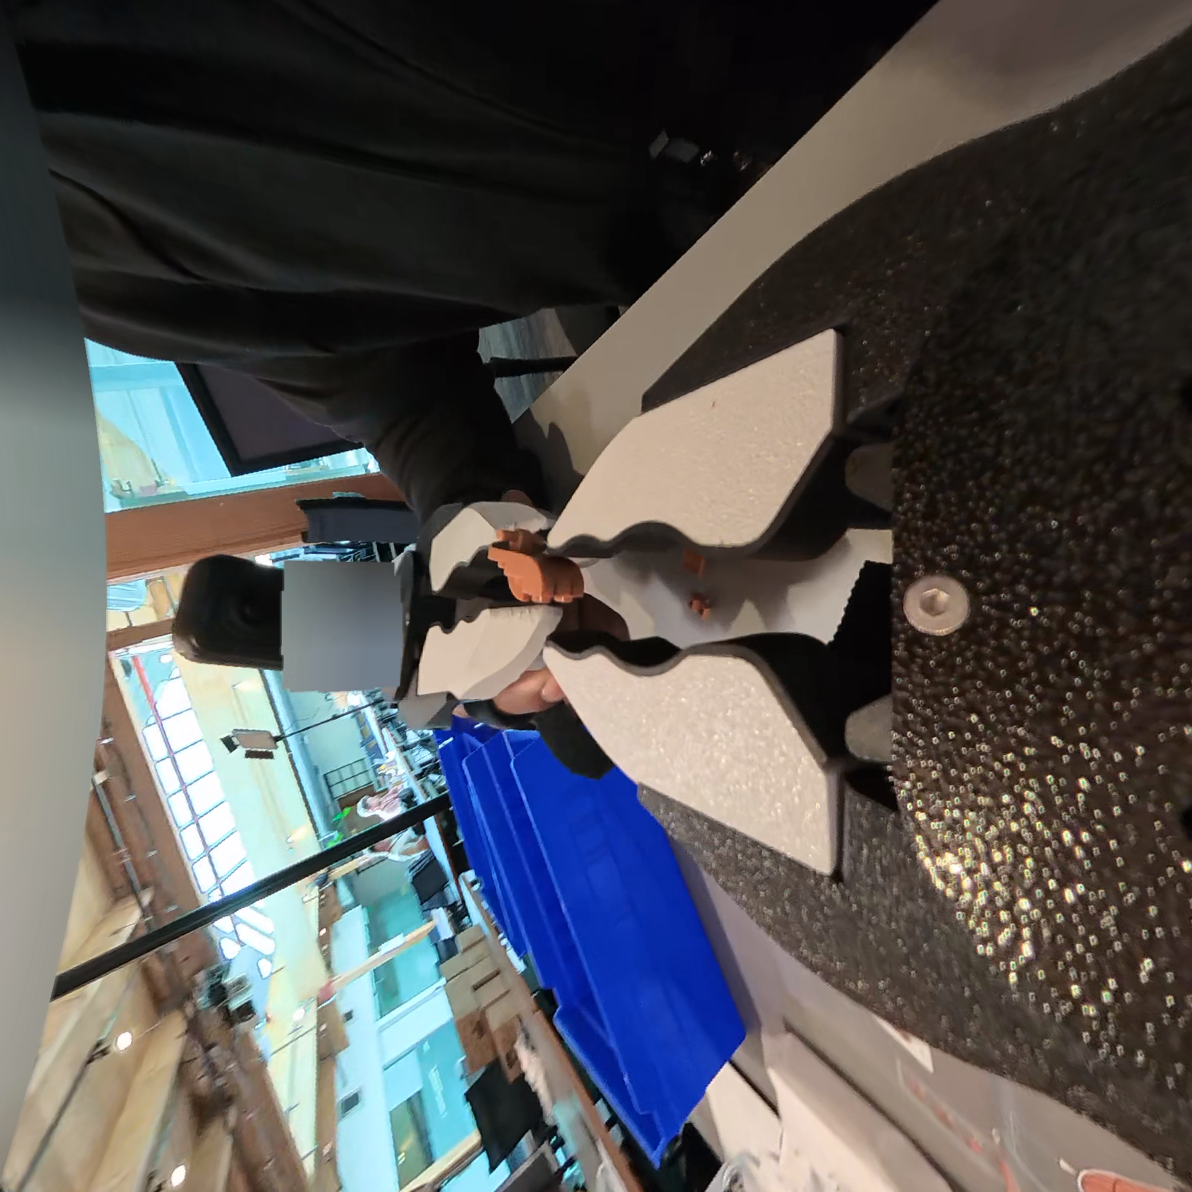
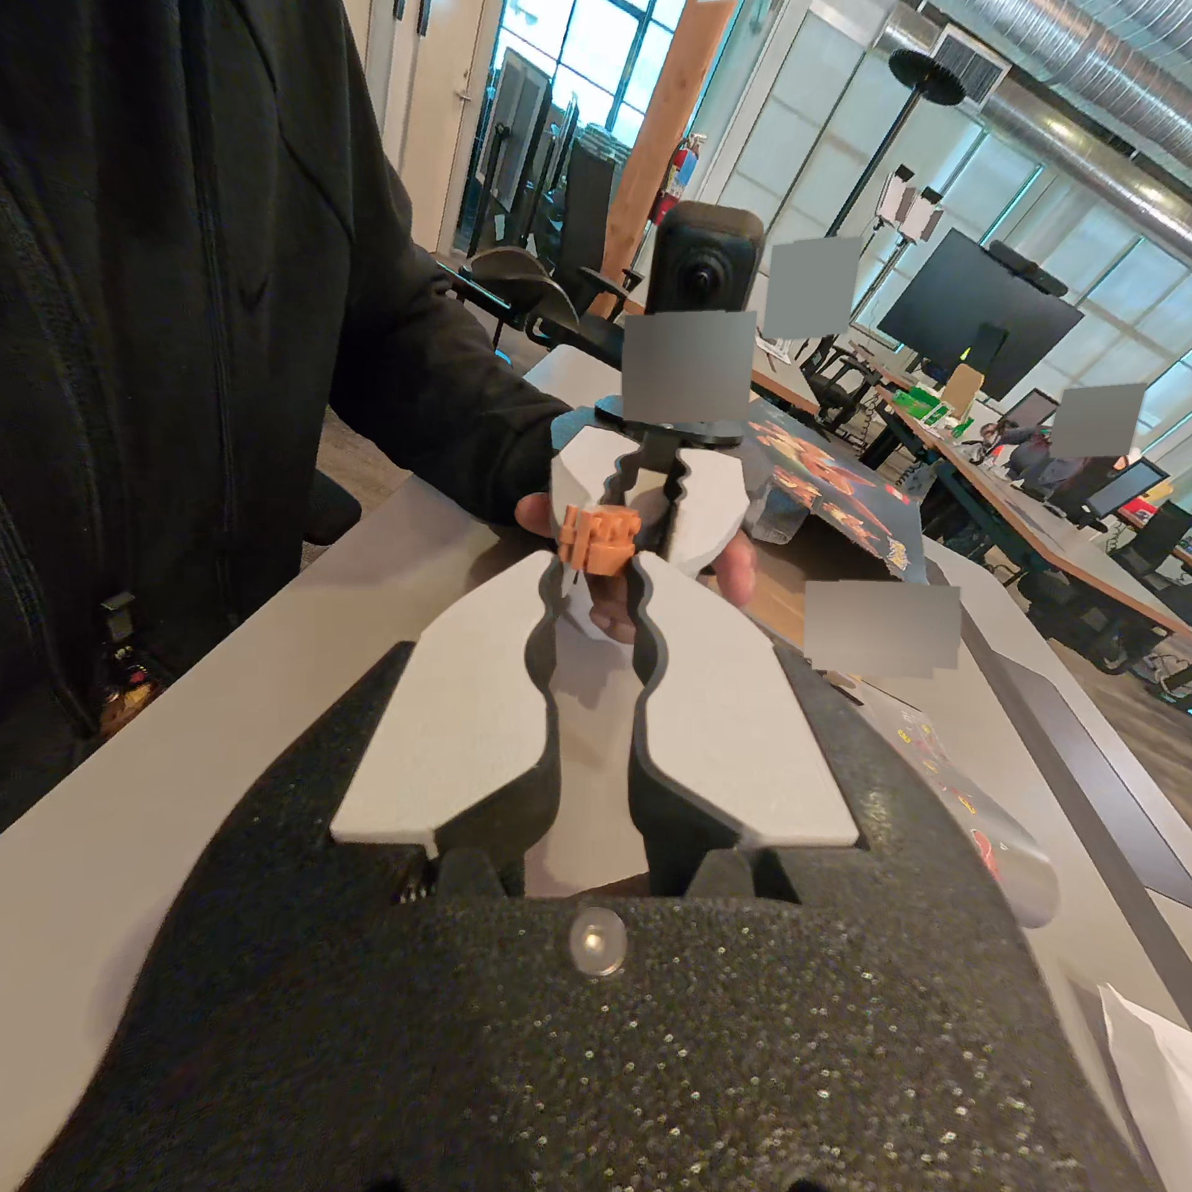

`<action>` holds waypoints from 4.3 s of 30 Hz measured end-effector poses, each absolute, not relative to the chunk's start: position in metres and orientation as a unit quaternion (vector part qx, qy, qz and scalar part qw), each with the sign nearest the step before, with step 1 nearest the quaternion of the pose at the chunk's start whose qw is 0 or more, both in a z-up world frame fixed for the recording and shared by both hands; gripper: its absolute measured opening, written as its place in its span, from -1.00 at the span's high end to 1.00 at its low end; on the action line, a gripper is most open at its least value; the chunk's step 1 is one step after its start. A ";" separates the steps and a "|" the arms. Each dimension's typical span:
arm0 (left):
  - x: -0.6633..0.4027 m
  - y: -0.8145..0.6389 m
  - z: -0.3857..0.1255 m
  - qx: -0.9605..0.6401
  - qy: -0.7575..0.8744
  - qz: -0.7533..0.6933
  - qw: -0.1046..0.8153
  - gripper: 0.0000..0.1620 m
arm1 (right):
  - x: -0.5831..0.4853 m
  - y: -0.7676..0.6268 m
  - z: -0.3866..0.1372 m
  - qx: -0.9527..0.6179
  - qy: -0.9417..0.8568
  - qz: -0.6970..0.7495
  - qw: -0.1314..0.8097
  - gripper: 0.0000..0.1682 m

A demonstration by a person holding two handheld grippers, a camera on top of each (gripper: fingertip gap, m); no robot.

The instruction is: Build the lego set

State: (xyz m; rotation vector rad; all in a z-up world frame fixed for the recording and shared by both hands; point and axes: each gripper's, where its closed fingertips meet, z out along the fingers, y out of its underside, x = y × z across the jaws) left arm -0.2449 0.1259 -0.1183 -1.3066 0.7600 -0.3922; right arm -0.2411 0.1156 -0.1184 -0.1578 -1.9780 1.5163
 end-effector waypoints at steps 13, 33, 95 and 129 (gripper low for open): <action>-0.245 0.126 -0.114 -0.574 0.344 -0.142 0.729 0.83 | -0.246 0.117 -0.117 -0.055 -0.743 0.570 0.346 0.77; -0.241 0.124 -0.115 -0.573 0.353 -0.145 0.725 0.84 | -0.243 0.115 -0.119 -0.052 -0.754 0.565 0.331 0.78; -0.252 0.132 -0.113 -0.579 0.336 -0.076 0.739 0.84 | -0.256 0.124 -0.116 -0.068 -0.720 0.532 0.441 0.78; -0.255 0.138 -0.123 -0.603 0.339 -0.052 0.720 0.84 | -0.257 0.127 -0.119 -0.109 -0.719 0.566 0.389 0.76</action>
